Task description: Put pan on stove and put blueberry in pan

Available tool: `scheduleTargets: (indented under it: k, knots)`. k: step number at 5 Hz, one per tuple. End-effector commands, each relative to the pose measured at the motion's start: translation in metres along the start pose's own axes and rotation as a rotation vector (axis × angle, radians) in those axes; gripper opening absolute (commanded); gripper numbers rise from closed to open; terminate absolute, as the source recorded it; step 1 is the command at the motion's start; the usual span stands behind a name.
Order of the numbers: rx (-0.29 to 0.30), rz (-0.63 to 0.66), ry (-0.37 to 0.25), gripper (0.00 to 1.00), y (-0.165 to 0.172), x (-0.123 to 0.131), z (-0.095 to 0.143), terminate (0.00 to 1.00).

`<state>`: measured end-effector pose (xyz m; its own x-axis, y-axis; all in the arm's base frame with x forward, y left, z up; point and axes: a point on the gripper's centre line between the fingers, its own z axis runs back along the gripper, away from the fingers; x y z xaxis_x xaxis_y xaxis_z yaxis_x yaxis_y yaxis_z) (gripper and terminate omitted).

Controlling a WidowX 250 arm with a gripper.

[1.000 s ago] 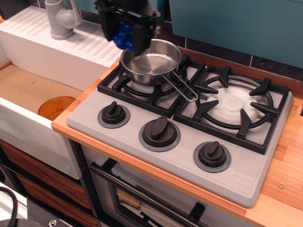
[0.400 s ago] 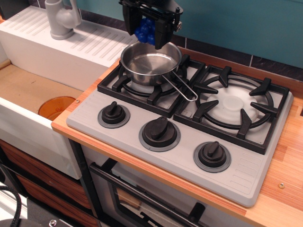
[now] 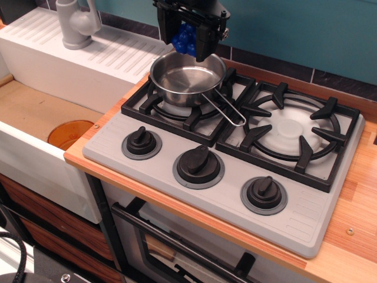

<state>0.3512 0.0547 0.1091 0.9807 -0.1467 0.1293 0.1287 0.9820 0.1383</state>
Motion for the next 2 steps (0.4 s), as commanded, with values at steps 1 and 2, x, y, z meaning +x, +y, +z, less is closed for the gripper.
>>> scheduleTargets:
  k: [1, 2]
  knots:
    - [0.013, 0.017, -0.046, 1.0, 0.0007, 0.0088, 0.0151, 0.0]
    - [0.022, 0.019, -0.048, 1.0, 0.0, 0.0076, 0.0172, 0.0]
